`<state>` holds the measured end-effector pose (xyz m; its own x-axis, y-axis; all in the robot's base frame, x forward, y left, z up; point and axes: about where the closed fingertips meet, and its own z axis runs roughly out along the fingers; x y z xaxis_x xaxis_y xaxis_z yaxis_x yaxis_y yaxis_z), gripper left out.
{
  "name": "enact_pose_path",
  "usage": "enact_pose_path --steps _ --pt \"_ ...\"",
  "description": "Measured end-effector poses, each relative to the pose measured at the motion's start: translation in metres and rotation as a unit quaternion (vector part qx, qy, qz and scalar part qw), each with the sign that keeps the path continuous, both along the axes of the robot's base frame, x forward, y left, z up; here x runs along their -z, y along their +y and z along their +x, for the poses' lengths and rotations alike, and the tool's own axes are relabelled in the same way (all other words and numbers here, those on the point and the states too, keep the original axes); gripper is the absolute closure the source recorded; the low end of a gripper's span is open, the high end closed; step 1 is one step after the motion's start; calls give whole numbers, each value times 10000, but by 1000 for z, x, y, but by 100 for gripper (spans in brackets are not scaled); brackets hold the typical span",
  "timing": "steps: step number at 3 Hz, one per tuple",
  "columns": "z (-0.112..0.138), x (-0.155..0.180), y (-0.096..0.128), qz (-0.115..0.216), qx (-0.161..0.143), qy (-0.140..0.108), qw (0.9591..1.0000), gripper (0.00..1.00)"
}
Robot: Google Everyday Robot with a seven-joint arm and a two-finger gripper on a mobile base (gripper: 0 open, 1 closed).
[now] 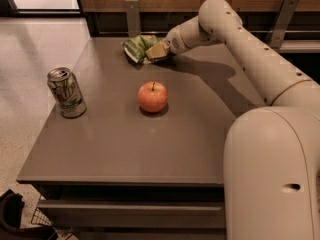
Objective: Pick green jalapeno chip bag
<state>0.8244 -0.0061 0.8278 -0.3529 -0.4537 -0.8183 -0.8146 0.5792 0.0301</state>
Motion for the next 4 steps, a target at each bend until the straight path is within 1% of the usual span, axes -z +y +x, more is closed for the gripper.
enact_pose_path --steps 4 --pt "0 -1 0 -1 0 -3 10000 100"
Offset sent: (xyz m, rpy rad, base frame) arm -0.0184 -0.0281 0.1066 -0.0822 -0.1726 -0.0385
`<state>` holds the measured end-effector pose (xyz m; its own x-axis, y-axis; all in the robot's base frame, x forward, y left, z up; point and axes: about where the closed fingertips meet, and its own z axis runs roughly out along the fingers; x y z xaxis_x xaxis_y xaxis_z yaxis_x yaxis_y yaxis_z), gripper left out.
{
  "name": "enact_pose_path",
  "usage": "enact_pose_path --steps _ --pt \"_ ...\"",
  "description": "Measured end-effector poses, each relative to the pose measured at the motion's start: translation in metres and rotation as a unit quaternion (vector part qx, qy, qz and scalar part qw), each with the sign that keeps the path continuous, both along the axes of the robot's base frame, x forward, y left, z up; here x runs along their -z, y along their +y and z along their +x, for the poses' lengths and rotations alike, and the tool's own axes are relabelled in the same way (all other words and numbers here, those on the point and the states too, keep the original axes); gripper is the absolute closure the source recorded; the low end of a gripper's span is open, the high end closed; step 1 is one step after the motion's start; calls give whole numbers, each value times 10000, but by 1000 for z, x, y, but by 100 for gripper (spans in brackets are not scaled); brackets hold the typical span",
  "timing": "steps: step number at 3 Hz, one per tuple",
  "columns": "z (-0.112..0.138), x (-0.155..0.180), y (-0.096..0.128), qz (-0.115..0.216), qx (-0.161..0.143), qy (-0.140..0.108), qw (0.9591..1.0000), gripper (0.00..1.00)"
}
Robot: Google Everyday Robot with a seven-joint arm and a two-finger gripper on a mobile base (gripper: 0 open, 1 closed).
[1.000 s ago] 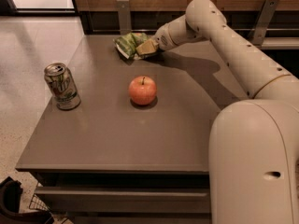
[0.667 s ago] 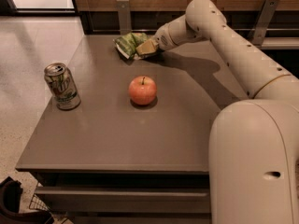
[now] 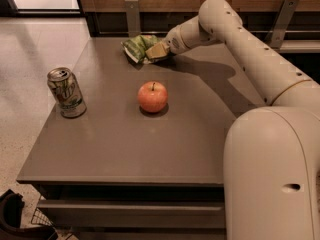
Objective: Pick green jalapeno chip bag
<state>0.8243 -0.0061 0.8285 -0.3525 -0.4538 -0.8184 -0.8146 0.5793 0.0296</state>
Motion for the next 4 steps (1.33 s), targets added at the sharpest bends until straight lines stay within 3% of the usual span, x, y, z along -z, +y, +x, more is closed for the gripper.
enact_pose_path --steps 1,2,3,4 --pt "-3 -18 -5 -55 32 -154 9999 100" --pt "-18 -83 -24 -255 137 -715 9970 100" --pt "-29 -123 -35 -365 182 -1058 9936 100" --pt "-30 -127 -35 -370 180 -1090 9932 100"
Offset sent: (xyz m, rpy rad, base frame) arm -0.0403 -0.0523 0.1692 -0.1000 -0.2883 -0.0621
